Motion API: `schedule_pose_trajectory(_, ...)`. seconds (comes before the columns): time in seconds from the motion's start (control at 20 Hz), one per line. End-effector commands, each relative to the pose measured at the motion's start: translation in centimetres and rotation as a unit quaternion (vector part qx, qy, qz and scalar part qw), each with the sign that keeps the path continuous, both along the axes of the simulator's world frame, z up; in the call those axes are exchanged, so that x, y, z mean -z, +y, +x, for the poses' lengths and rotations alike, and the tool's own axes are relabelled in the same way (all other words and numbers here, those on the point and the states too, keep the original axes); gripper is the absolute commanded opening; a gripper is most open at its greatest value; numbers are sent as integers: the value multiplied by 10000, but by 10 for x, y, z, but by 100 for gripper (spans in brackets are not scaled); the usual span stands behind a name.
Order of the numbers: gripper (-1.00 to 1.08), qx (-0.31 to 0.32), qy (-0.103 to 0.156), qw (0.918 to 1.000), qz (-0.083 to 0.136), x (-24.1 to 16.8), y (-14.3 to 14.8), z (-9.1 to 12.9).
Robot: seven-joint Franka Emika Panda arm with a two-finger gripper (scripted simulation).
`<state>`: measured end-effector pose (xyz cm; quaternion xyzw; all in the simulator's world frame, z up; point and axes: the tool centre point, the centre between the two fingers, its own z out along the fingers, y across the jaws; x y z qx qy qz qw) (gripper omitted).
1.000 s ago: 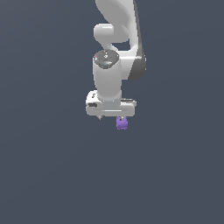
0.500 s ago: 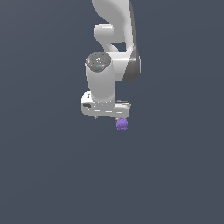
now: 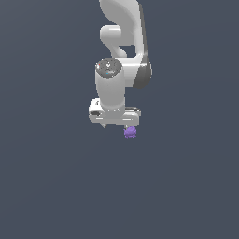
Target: Pick up the object and move it to a goal position.
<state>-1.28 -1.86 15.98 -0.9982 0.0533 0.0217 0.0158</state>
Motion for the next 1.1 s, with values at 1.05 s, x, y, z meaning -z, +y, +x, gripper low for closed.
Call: schedule_pose_trajectory(1.05,100,-1125,-225,9933,-144,70,77,-57)
